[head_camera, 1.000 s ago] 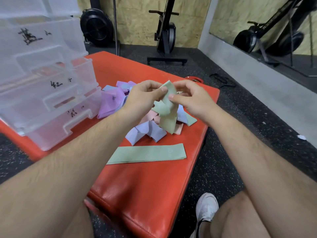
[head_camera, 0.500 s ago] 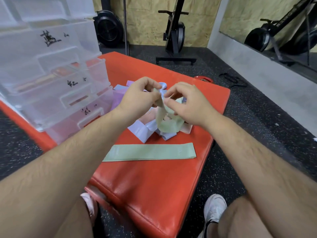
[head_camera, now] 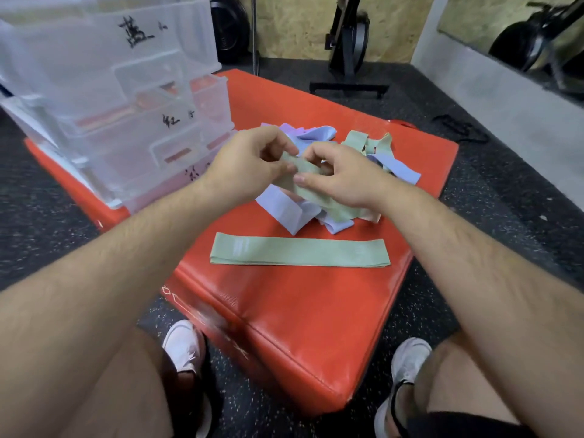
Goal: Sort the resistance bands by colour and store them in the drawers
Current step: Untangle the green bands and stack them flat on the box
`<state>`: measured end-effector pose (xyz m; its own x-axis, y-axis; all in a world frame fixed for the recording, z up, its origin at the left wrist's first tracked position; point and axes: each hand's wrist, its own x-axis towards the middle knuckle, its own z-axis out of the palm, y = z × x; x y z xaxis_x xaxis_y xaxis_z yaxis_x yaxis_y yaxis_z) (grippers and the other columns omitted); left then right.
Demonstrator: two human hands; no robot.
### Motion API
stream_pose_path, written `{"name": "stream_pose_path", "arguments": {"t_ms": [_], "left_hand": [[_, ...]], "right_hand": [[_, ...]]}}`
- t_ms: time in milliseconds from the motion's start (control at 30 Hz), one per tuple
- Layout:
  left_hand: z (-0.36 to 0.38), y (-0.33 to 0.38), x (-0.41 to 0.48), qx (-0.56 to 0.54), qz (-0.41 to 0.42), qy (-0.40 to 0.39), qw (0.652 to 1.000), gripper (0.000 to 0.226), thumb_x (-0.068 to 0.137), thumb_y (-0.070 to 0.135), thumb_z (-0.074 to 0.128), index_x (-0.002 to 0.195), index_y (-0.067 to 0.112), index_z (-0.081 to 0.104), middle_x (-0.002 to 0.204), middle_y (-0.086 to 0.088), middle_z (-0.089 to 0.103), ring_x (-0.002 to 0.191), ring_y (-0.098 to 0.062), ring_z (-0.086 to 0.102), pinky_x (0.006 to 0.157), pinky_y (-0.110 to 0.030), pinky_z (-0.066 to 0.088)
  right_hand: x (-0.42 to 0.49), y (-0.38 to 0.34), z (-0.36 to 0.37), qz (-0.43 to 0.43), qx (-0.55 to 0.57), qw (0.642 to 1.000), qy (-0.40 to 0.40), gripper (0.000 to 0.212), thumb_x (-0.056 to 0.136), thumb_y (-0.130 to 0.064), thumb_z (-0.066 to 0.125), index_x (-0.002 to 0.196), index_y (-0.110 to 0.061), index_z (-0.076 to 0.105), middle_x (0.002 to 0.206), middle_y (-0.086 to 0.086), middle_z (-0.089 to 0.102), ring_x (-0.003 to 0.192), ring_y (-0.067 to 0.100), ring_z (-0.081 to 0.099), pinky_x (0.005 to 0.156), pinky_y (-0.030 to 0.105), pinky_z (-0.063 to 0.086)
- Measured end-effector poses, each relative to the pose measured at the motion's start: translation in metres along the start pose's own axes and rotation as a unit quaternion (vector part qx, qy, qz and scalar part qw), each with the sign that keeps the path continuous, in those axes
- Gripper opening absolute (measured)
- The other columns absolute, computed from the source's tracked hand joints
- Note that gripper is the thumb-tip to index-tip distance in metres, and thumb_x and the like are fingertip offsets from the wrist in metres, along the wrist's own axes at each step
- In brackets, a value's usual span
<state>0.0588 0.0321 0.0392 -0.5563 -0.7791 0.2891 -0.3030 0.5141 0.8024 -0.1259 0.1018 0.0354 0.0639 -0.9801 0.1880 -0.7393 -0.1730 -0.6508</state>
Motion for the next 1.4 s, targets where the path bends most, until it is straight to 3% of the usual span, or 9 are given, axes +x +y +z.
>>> {"name": "stream_pose_path", "arguments": {"t_ms": [133, 267, 500, 633, 800, 967, 1133, 1233, 1400], "left_hand": [[-0.010, -0.004, -0.004, -0.024, -0.018, 0.025, 0.999, 0.019, 0.080, 0.012, 0.077, 0.085, 0.028, 0.068, 0.088, -0.017, 0.069, 0.074, -0.019, 0.062, 0.071, -0.040, 0.055], [-0.031, -0.017, -0.007, -0.072, -0.087, 0.042, 0.993, 0.020, 0.082, 0.007, 0.076, 0.086, 0.025, 0.069, 0.079, -0.005, 0.063, 0.064, -0.014, 0.059, 0.058, -0.026, 0.052], [-0.038, -0.035, -0.033, -0.143, -0.127, 0.024, 0.981, 0.019, 0.080, 0.004, 0.077, 0.084, 0.022, 0.072, 0.088, -0.014, 0.060, 0.084, -0.024, 0.059, 0.090, -0.046, 0.051], [-0.043, -0.040, -0.042, -0.173, -0.129, 0.020, 0.976, 0.022, 0.080, 0.003, 0.075, 0.083, 0.025, 0.075, 0.089, -0.014, 0.059, 0.087, -0.025, 0.057, 0.085, -0.040, 0.049], [-0.042, -0.044, -0.047, -0.172, -0.155, 0.025, 0.972, 0.023, 0.082, 0.003, 0.074, 0.104, 0.009, 0.069, 0.078, -0.003, 0.059, 0.071, -0.014, 0.060, 0.071, -0.022, 0.053], [-0.033, -0.039, -0.050, -0.145, -0.168, 0.025, 0.975, 0.018, 0.085, -0.002, 0.070, 0.090, 0.015, 0.065, 0.075, -0.002, 0.057, 0.055, 0.000, 0.059, 0.056, -0.010, 0.049], [-0.031, -0.043, -0.050, -0.133, -0.186, 0.025, 0.973, 0.016, 0.085, 0.000, 0.071, 0.094, 0.013, 0.066, 0.073, 0.000, 0.061, 0.055, -0.001, 0.062, 0.056, -0.012, 0.050], [-0.032, -0.044, -0.052, -0.134, -0.190, 0.025, 0.972, 0.017, 0.086, -0.001, 0.070, 0.091, 0.014, 0.065, 0.072, 0.000, 0.062, 0.056, -0.002, 0.062, 0.056, -0.013, 0.050], [-0.037, -0.045, -0.058, -0.135, -0.191, 0.041, 0.971, 0.025, 0.086, -0.005, 0.067, 0.082, 0.019, 0.061, 0.059, 0.011, 0.061, 0.051, 0.002, 0.059, 0.053, -0.011, 0.048]], "right_hand": [[-0.005, 0.006, -0.009, 0.007, -0.108, 0.993, -0.045, 0.018, 0.093, -0.035, 0.067, 0.088, -0.022, 0.055, 0.075, -0.010, 0.054, 0.066, 0.003, 0.046, 0.065, 0.028, 0.039], [-0.014, 0.022, -0.023, 0.059, -0.128, 0.988, -0.064, 0.019, 0.089, -0.041, 0.071, 0.089, -0.026, 0.060, 0.080, -0.008, 0.060, 0.071, 0.009, 0.053, 0.070, 0.034, 0.045], [-0.038, 0.033, -0.029, 0.113, -0.144, 0.975, -0.129, 0.017, 0.088, -0.038, 0.072, 0.096, -0.025, 0.065, 0.080, -0.008, 0.063, 0.072, 0.014, 0.059, 0.073, 0.040, 0.054], [-0.048, 0.038, -0.035, 0.109, -0.111, 0.982, -0.108, 0.003, 0.090, -0.029, 0.066, 0.092, -0.029, 0.063, 0.079, -0.011, 0.060, 0.072, 0.010, 0.055, 0.074, 0.038, 0.051], [-0.062, 0.047, -0.041, 0.153, -0.074, 0.979, -0.116, 0.034, 0.086, -0.005, 0.060, 0.095, -0.037, 0.052, 0.093, -0.002, 0.068, 0.069, 0.013, 0.058, 0.066, 0.034, 0.048], [-0.070, 0.048, -0.038, 0.138, -0.130, 0.973, -0.128, 0.035, 0.088, -0.005, 0.050, 0.089, -0.037, 0.063, 0.091, -0.004, 0.066, 0.070, 0.007, 0.056, 0.074, 0.034, 0.050], [-0.073, 0.050, -0.033, 0.175, -0.202, 0.946, -0.184, 0.023, 0.082, -0.043, 0.055, 0.080, -0.029, 0.072, 0.083, -0.007, 0.069, 0.083, 0.015, 0.063, 0.079, 0.034, 0.052], [-0.076, 0.056, -0.029, 0.147, -0.235, 0.943, -0.185, 0.063, 0.065, -0.079, 0.064, 0.075, -0.017, 0.064, 0.077, -0.003, 0.061, 0.073, 0.015, 0.056, 0.067, 0.035, 0.046], [-0.086, 0.057, -0.038, 0.143, -0.116, 0.977, -0.112, 0.035, 0.083, -0.038, 0.078, 0.070, -0.013, 0.056, 0.067, -0.005, 0.053, 0.062, 0.008, 0.047, 0.061, 0.030, 0.037]]}}
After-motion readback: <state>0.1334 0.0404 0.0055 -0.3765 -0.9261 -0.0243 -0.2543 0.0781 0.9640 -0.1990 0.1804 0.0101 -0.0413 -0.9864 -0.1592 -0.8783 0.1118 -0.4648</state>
